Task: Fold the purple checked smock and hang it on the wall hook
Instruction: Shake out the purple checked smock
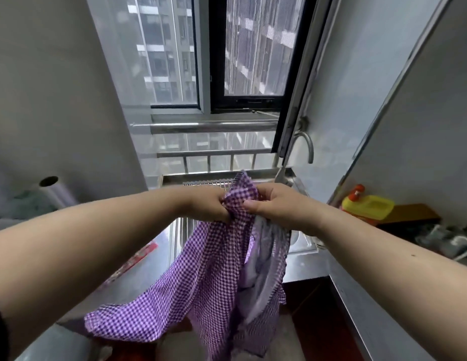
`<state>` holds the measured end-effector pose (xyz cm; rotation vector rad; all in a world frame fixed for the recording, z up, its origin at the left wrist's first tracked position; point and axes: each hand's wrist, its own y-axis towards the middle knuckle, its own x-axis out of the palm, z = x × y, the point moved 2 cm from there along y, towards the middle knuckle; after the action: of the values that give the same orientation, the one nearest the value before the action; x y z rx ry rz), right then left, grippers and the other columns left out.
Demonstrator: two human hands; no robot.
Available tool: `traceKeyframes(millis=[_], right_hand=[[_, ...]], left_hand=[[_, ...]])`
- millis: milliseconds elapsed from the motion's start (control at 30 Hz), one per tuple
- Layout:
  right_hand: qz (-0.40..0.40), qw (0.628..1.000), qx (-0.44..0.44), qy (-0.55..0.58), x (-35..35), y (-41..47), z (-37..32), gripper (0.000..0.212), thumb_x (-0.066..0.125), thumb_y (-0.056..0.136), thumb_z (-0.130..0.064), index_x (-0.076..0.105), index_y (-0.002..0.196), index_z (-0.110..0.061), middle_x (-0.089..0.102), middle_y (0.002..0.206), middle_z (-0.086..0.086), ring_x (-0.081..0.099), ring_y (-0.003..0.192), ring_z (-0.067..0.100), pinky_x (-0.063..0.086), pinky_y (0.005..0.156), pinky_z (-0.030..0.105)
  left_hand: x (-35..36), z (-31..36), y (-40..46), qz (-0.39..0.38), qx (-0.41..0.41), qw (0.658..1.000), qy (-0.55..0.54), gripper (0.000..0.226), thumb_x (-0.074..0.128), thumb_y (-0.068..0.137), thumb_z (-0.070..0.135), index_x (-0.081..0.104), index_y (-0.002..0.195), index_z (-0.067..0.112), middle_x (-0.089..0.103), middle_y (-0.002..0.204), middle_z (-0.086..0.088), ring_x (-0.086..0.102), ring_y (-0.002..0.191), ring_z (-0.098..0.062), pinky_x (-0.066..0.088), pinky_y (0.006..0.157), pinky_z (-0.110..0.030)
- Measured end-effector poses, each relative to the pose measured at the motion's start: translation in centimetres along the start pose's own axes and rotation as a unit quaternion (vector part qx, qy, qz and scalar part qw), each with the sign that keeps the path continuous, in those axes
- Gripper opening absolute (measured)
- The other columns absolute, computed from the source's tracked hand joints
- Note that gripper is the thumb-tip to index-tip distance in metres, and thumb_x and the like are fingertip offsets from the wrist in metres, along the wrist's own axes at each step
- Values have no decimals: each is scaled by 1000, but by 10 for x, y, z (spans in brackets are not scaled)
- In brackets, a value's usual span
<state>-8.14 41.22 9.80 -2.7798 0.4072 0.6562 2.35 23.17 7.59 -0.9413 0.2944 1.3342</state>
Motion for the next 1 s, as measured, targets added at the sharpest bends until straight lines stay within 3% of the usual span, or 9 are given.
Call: traceKeyframes(millis=[100, 200, 333, 433, 533, 633, 767, 900, 1000], right_hand=[[97, 987, 122, -47, -20, -3, 30, 34, 70, 98, -33, 59, 74, -12, 60, 65, 3, 59, 55, 20, 47, 50, 26], [194, 939, 233, 164, -28, -11, 52, 19, 64, 105, -17, 66, 90, -6, 57, 48, 3, 53, 35, 14, 42, 37, 19], [251, 852, 218, 404, -26, -5, 52, 14, 49, 105, -5, 60, 112, 0, 70, 79, 16, 70, 62, 27, 61, 47, 32], [176, 855, 174, 456, -9, -3, 32, 30, 40, 105, 2, 66, 118, 7, 74, 109, 23, 76, 89, 34, 67, 66, 36], [103, 916, 108, 372, 8, -4, 14, 50, 37, 97, 17, 71, 123, -8, 74, 117, 25, 74, 88, 29, 65, 69, 35], [130, 955, 56, 260, 10, -5, 12, 48, 54, 94, 17, 64, 119, -23, 72, 113, 13, 73, 90, 24, 61, 61, 35], [217, 974, 40, 50, -6, -1, 50, 25, 71, 91, -4, 57, 99, -23, 65, 100, 4, 64, 85, 21, 55, 63, 32], [38, 988, 115, -92, 20, 0, 91, 35, 85, 78, -38, 60, 101, -28, 68, 103, -5, 67, 92, 15, 56, 78, 31], [51, 984, 121, -120, 43, 10, 106, 39, 84, 77, -53, 60, 99, -31, 69, 100, -9, 68, 92, 10, 56, 80, 33]], left_hand=[[-9, -10, -4, 13, -53, 996, -69, 20, 69, 85, 21, 73, 103, 14, 78, 107, -4, 72, 107, -25, 55, 100, -41], [-13, -14, -10, 20, -67, 990, -120, 35, 64, 85, 22, 67, 120, 15, 72, 121, -7, 68, 115, -24, 49, 110, -48], [-9, 6, -18, 30, -23, 984, -175, 42, 71, 97, 27, 54, 135, 23, 67, 129, 0, 66, 117, -17, 51, 107, -39], [-1, 30, -16, 59, 22, 993, -98, 65, 83, 87, 37, 46, 140, 28, 63, 125, 15, 61, 108, 3, 46, 93, -14], [11, 46, -7, 74, 64, 995, -2, 54, 86, 84, 37, 54, 128, 35, 66, 107, 22, 62, 93, 13, 45, 80, -3], [12, 44, -3, 111, 42, 991, 61, 14, 72, 95, 37, 68, 106, 30, 70, 95, 13, 65, 89, -5, 50, 78, -21], [5, 38, -11, 96, 9, 995, 36, 18, 63, 101, 42, 73, 110, 30, 73, 107, 11, 65, 100, -4, 52, 90, -32], [-5, 32, -21, 127, -5, 989, -79, 20, 65, 100, 44, 76, 105, 28, 77, 105, 11, 69, 101, -6, 52, 89, -30], [-11, 28, -26, 152, -18, 976, -156, 20, 67, 98, 43, 77, 100, 26, 80, 100, 8, 73, 101, -14, 53, 96, -38]])
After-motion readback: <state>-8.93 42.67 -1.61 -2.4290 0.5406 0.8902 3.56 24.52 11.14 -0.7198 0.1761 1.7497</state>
